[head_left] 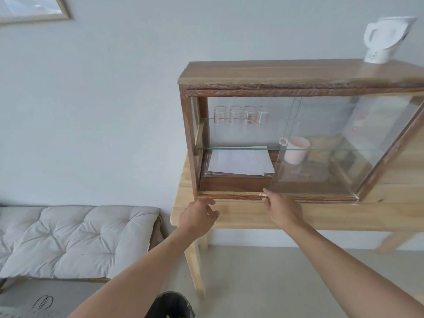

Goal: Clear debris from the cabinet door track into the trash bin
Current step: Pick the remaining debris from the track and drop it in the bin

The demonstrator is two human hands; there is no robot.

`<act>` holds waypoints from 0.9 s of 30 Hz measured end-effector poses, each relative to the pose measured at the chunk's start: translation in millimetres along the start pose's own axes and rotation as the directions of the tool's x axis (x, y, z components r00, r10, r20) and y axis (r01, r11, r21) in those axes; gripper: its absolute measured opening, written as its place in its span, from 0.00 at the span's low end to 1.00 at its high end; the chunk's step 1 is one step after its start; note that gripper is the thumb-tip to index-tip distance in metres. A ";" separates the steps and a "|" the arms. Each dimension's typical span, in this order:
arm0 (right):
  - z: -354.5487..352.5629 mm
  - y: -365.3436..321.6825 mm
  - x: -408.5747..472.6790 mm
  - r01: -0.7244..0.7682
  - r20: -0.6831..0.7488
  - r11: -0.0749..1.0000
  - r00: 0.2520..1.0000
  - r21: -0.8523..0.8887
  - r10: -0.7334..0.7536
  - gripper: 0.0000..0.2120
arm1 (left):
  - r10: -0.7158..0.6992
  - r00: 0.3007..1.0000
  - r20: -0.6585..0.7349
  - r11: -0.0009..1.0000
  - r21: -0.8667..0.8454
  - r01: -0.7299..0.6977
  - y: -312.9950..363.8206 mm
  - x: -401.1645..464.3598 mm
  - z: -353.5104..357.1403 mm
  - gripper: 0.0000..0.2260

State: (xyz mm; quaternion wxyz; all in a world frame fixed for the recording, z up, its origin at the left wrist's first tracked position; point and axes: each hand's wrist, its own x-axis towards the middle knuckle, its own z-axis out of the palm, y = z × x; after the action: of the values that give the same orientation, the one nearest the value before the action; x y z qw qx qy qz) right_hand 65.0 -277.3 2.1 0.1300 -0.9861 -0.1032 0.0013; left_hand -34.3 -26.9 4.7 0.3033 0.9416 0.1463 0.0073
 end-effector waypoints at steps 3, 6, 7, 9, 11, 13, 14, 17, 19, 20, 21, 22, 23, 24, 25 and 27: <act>1.9 2.8 2.3 0.062 -0.013 0.992 0.998 -0.109 -0.063 0.17 | 0.009 1.000 0.001 1.000 0.018 -0.009 1.3 4.6 6.8 0.17; 1.4 6.2 6.4 0.070 -0.029 0.988 0.997 -0.137 -0.074 0.15 | 0.030 0.999 -0.027 0.999 0.036 -0.029 -1.6 4.4 7.9 0.16; 1.6 6.7 8.5 0.072 -0.026 0.986 0.997 -0.150 -0.077 0.14 | 0.040 0.998 -0.041 0.998 0.044 -0.038 -3.5 3.4 7.1 0.16; 2.0 5.8 13.1 0.078 -0.021 0.983 0.996 -0.166 -0.083 0.10 | 0.058 0.996 -0.064 0.997 0.058 -0.055 -9.7 0.4 4.6 0.16; 2.1 3.1 17.3 0.067 -0.021 0.982 0.997 -0.174 -0.072 0.07 | 0.090 0.994 -0.067 0.992 0.094 -0.083 -20.1 -3.2 1.6 0.16; 2.1 -0.3 21.5 0.051 -0.018 0.983 0.998 -0.175 -0.055 0.07 | 0.115 0.993 -0.038 0.979 0.173 -0.107 -32.9 -5.8 -2.7 0.18; 2.1 -1.8 23.2 0.049 -0.011 0.985 0.999 -0.165 -0.052 0.08 | 0.117 0.993 -0.013 0.969 0.221 -0.111 -40.0 -6.7 -4.7 0.20; 2.2 -4.1 26.3 0.069 0.020 0.988 0.998 -0.136 -0.067 0.05 | 0.097 0.992 0.078 0.940 0.322 -0.117 -62.2 -8.6 -7.9 0.24; 4.0 -6.5 24.9 0.087 0.021 0.990 0.996 -0.114 -0.086 0.04 | 0.100 0.986 0.130 0.921 0.364 -0.141 -75.3 -10.2 -7.5 0.28; 4.9 -9.2 22.4 0.091 0.014 0.992 0.996 -0.087 -0.090 0.04 | 0.110 0.982 0.150 0.911 0.379 -0.160 -80.4 -10.9 -7.1 0.29; 5.9 -13.2 18.6 0.093 0.002 0.995 0.996 -0.048 -0.093 0.04 | 0.122 0.979 0.166 0.904 0.388 -0.179 -84.2 -11.7 -6.5 0.30; 6.5 -18.0 13.5 0.100 -0.012 0.995 0.995 0.002 -0.100 0.05 | 0.135 0.975 0.177 0.900 0.389 -0.195 -86.0 -11.6 -6.0 0.31; 8.4 -25.1 6.0 0.116 -0.023 0.992 0.993 0.058 -0.115 0.06 | 0.145 0.972 0.184 0.901 0.381 -0.206 -88.1 -11.8 -5.9 0.31; 11.3 -33.5 -3.3 0.140 -0.030 0.983 0.990 0.117 -0.138 0.07 | 0.154 0.971 0.185 0.905 0.368 -0.214 -89.3 -11.3 -5.9 0.31; 14.9 -42.4 -14.5 0.172 -0.025 0.970 0.985 0.172 -0.170 0.07 | 0.166 0.970 0.180 0.910 0.351 -0.221 -89.7 -10.2 -6.2 0.31; 29.7 -62.2 -41.4 0.241 0.028 0.932 0.966 0.271 -0.258 0.07 | 0.189 0.971 0.146 0.930 0.290 -0.224 -93.3 -9.2 -8.2 0.28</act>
State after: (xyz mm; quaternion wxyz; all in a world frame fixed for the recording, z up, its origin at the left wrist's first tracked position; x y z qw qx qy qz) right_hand 11.0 -219.3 -11.7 0.2566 -0.9381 -0.2307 0.0297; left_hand -69.2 47.4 -41.4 0.1599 0.9860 0.0278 -0.0381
